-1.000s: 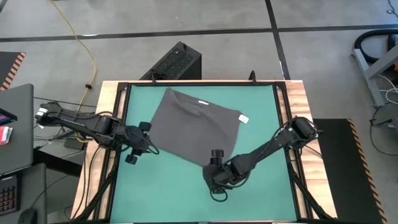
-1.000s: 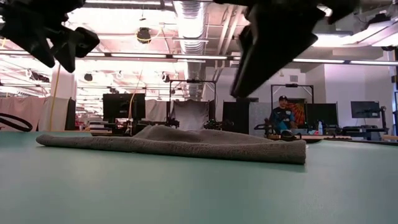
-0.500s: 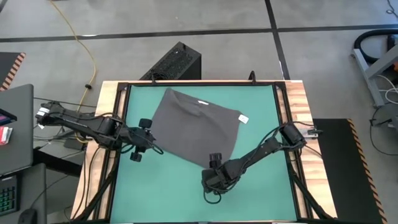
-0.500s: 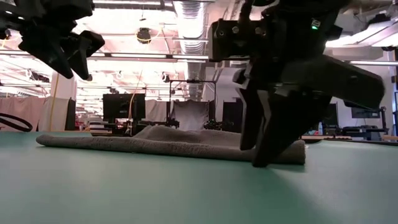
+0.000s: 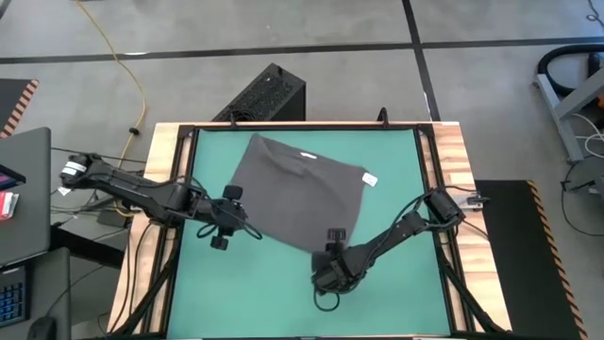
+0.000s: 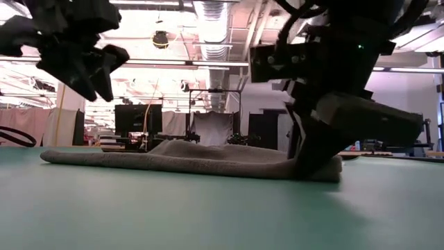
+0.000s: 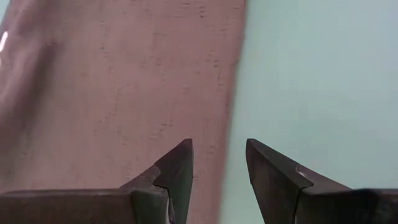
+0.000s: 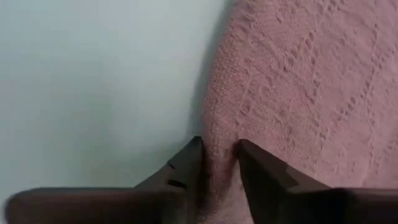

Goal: Roll towel
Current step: Fold the gray towel

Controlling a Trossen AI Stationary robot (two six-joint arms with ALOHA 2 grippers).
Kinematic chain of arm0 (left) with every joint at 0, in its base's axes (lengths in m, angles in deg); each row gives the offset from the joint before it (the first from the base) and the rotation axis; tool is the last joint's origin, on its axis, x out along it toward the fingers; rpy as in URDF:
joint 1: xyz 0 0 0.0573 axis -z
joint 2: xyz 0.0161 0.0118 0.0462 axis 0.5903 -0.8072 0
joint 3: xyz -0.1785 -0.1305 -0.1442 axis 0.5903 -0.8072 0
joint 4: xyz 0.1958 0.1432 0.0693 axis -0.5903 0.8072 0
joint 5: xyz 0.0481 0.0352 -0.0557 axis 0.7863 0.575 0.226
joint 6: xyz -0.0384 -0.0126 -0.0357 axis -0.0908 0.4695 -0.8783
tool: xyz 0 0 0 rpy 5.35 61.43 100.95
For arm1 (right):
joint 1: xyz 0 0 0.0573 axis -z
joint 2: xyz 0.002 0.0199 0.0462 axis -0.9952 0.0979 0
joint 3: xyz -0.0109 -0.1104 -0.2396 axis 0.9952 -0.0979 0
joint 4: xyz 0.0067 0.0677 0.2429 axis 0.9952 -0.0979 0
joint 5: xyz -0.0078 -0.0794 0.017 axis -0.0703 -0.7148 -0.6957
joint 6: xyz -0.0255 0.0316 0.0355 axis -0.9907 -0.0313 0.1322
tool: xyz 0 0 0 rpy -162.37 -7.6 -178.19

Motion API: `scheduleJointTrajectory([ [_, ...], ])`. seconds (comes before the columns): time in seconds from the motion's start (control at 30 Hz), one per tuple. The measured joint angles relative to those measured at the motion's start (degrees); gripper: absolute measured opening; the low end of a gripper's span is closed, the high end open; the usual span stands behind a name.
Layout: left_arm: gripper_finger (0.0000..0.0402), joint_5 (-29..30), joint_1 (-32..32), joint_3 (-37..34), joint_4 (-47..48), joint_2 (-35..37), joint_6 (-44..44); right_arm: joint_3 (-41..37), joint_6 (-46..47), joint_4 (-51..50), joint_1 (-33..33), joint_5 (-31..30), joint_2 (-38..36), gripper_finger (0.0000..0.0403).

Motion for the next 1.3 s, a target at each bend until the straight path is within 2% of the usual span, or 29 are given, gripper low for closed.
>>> scheduleJointTrajectory([
  [0.13, 0.0138, -0.8, 0.1, 0.0, -2.0, -3.6, -1.3, 0.0, 1.0, -3.2, -1.1, 1.8, 0.0, 0.0028],
  [0.2, 0.0138, -2.5, 0.6, 0.0, -2.2, -5.2, -1.3, -0.1, 1.8, -5.3, -2.8, 1.8, 0.0, 0.0015],
  [0.4, 0.0138, -6.1, 6.7, 1.0, -4.2, -7.9, 1.4, -0.2, 10.5, -12.3, -9.9, 3.8, 0.1, 0.0014],
  [0.67, 0.0142, -0.8, 14.8, 3.3, -7.0, -9.6, 0.8, -0.2, 19.2, -15.5, -17.1, 6.2, 0.1, 0.0016],
  [0.8, 0.0159, -0.6, 15.9, 3.3, -8.6, -9.7, -1.5, -0.1, 21.1, -15.5, -17.6, 7.0, 0.1, 0.0016],
  [0.93, 0.0185, 2.5, 16.0, 3.3, -7.3, -10.5, -2.0, -0.1, 21.5, -15.4, -17.6, 7.0, 0.1, 0.0017],
  [1.13, 0.0220, 3.6, 16.0, 3.3, -6.2, -16.8, -3.9, -0.1, 21.7, -15.3, -17.6, 7.0, 0.0, 0.0017],
  [1.3, 0.0226, 4.5, 16.0, 3.3, -6.5, -21.2, -8.2, -0.1, 21.7, -15.3, -17.6, 7.0, 0.0, 0.0017],
])
